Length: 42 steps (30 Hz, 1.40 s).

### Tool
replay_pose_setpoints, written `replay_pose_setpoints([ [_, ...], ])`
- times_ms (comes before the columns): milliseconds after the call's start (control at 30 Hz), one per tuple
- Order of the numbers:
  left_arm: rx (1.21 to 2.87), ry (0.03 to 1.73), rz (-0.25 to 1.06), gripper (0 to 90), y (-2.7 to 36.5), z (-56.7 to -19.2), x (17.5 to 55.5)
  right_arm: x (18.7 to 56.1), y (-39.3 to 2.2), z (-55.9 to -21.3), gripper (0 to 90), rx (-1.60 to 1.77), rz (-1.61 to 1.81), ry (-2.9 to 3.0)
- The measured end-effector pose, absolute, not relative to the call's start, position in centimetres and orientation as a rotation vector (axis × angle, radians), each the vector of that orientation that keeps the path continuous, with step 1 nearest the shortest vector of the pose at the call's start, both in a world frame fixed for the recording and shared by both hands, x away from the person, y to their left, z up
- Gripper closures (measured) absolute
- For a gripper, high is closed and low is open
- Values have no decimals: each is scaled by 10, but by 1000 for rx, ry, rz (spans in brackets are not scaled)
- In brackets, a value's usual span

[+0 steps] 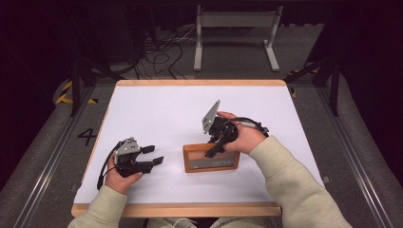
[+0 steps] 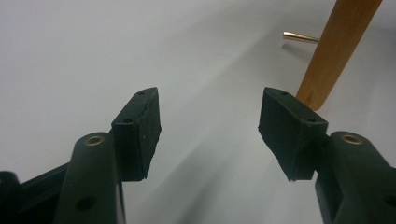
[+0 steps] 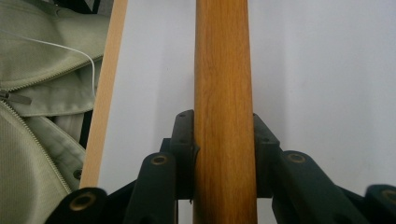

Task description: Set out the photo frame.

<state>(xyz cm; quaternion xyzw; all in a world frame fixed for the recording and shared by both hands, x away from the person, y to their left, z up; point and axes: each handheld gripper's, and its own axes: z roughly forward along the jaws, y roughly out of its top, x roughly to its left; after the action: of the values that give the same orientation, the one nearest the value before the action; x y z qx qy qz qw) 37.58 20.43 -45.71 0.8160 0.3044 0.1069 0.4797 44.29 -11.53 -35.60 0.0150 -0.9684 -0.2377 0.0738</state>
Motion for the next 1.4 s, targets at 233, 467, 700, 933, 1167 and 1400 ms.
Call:
replay_pose_setpoints([
  [233,1988,747,258,389,205,-457,376,446,-119,-357,683,-138,-757,-2948],
  [467,1987,752,255,388,205,-458,375,448,-123,-356,667,-191,-772,-2979],
  [700,1981,752,258,388,204,-457,376,446,-136,-354,340,-292,-919,-3065],
  [933,1990,743,255,384,202,-455,374,427,-180,-352,251,-570,-1189,-3032],
  [1167,1993,738,243,372,193,-448,368,403,-239,-361,164,-874,-1318,-2937],
  [1400,1991,752,235,367,198,-448,360,388,-289,-389,96,-1122,-1436,-2841],
])
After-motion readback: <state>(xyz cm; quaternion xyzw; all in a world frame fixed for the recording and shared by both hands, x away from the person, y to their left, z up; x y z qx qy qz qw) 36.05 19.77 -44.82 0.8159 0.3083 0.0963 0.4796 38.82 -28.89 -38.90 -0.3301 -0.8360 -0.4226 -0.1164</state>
